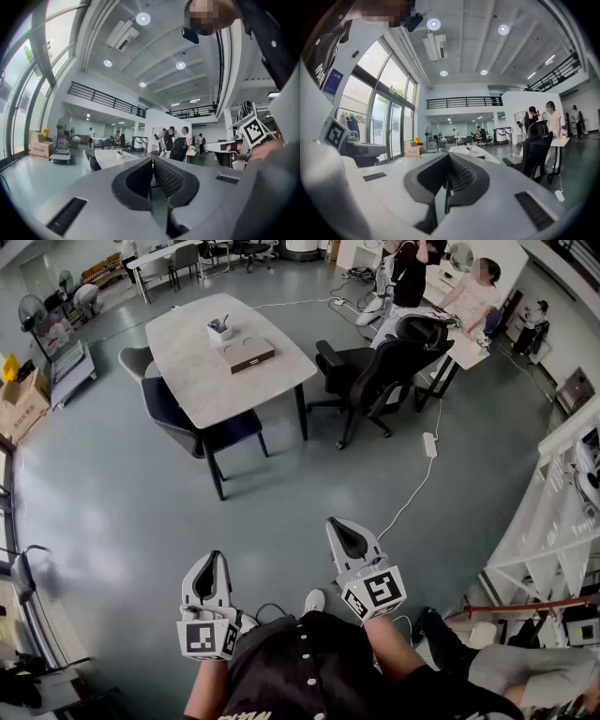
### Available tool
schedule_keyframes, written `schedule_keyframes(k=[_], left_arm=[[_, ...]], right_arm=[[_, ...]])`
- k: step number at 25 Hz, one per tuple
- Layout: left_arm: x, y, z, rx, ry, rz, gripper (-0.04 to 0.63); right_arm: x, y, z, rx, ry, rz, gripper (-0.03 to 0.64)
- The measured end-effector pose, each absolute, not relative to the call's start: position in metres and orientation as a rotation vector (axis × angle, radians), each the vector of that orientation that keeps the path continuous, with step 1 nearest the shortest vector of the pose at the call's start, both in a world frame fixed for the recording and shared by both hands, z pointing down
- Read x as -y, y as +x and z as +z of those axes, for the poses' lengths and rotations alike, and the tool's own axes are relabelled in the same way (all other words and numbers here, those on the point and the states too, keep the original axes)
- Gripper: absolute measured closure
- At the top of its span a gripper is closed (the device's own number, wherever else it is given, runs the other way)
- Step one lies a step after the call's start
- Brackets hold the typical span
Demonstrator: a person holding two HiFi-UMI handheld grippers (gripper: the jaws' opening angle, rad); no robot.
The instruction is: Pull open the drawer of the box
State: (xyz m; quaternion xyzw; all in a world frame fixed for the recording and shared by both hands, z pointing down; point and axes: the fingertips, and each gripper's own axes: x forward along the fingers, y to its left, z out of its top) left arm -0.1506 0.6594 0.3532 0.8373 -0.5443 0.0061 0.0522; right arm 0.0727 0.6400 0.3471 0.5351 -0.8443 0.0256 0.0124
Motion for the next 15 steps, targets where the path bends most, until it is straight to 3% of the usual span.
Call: schedule_keyframes(k=[15], left_arm=[[-0.657,-0.133,0.35,1.666,2.549,0.027,0.577]], right_arm=[[-0.637,0.09,0.347,2.682,1.661,0.117,0.62]])
